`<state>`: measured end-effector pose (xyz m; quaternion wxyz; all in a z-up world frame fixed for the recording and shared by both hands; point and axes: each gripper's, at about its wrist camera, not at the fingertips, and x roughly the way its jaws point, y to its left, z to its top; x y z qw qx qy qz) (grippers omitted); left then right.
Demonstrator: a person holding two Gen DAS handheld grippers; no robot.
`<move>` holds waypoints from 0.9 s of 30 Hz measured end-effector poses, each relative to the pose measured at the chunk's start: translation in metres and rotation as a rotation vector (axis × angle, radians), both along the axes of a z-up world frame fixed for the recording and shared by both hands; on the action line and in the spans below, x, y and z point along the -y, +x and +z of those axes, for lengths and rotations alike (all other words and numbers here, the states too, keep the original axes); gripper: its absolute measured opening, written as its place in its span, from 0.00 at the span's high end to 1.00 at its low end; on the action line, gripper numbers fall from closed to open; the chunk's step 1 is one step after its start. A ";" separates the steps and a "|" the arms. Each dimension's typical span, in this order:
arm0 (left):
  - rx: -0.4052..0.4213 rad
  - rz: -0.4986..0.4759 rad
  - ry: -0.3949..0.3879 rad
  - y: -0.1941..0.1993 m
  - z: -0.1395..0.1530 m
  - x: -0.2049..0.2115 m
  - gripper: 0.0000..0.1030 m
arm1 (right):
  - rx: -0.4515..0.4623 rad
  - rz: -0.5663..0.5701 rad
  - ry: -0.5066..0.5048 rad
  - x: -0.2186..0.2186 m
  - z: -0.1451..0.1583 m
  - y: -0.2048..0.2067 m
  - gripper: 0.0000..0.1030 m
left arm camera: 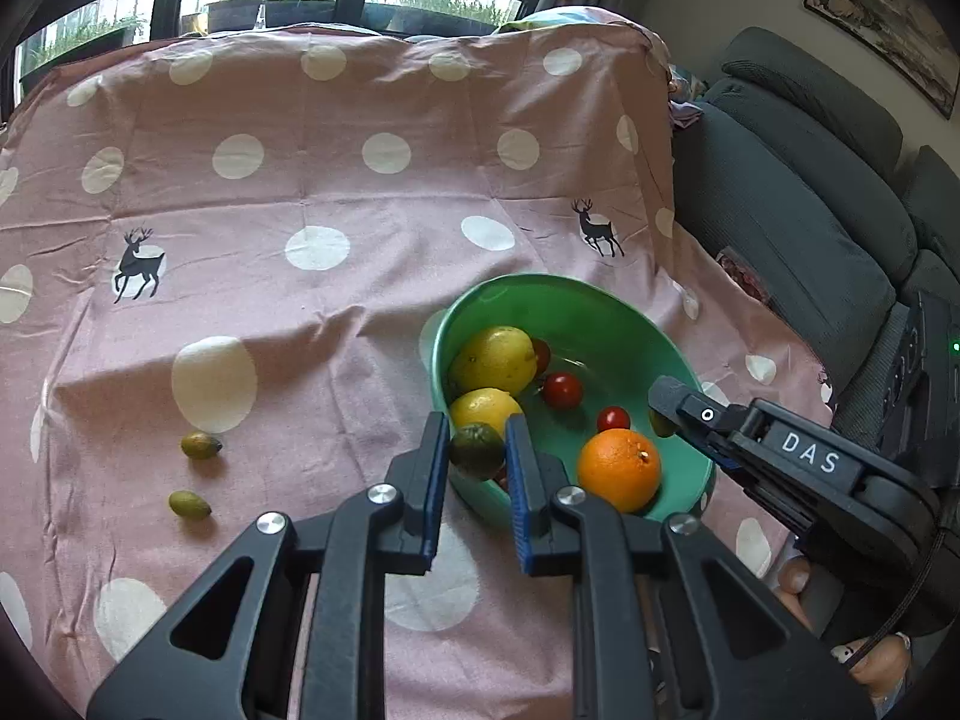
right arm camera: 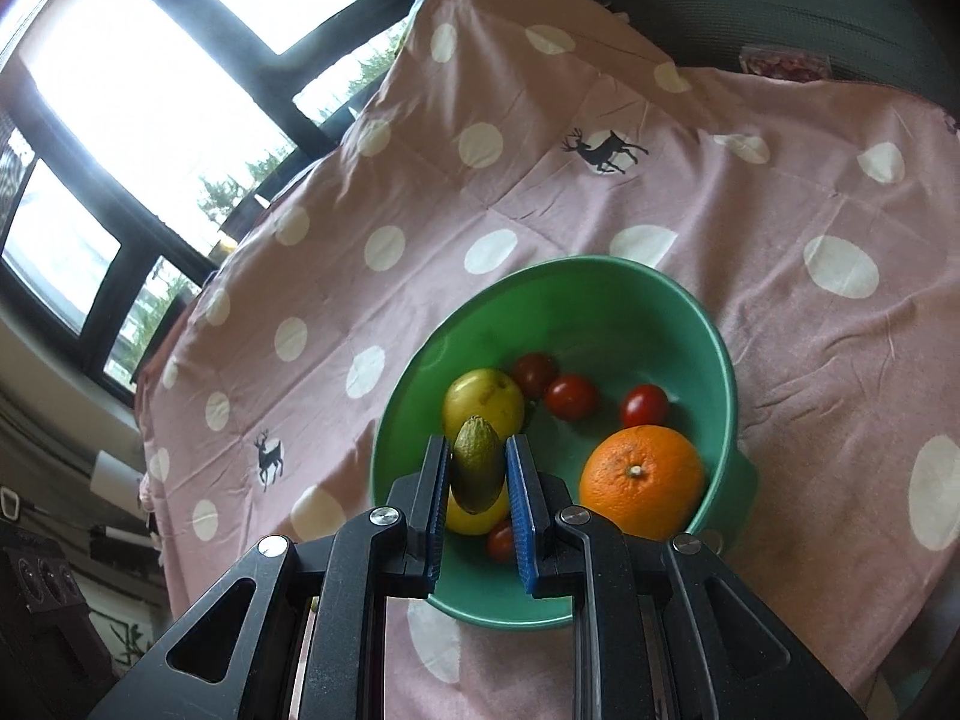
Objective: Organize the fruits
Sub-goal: 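Lift the olive with the right gripper and carry it to the green bowl, then lower the olive into the green bowl and open the right gripper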
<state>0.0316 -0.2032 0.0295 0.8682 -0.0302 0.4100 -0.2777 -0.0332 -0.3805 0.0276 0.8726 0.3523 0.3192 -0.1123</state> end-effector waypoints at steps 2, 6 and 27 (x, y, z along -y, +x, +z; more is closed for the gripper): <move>-0.006 -0.014 0.004 0.003 -0.002 0.008 0.82 | -0.004 -0.024 0.003 0.005 -0.002 -0.002 0.80; -0.017 -0.037 0.005 0.008 -0.006 0.025 0.82 | -0.021 -0.057 0.019 0.016 -0.008 -0.005 0.80; -0.050 -0.142 0.058 0.008 -0.036 0.083 0.82 | -0.051 -0.129 0.047 0.041 -0.020 -0.011 0.80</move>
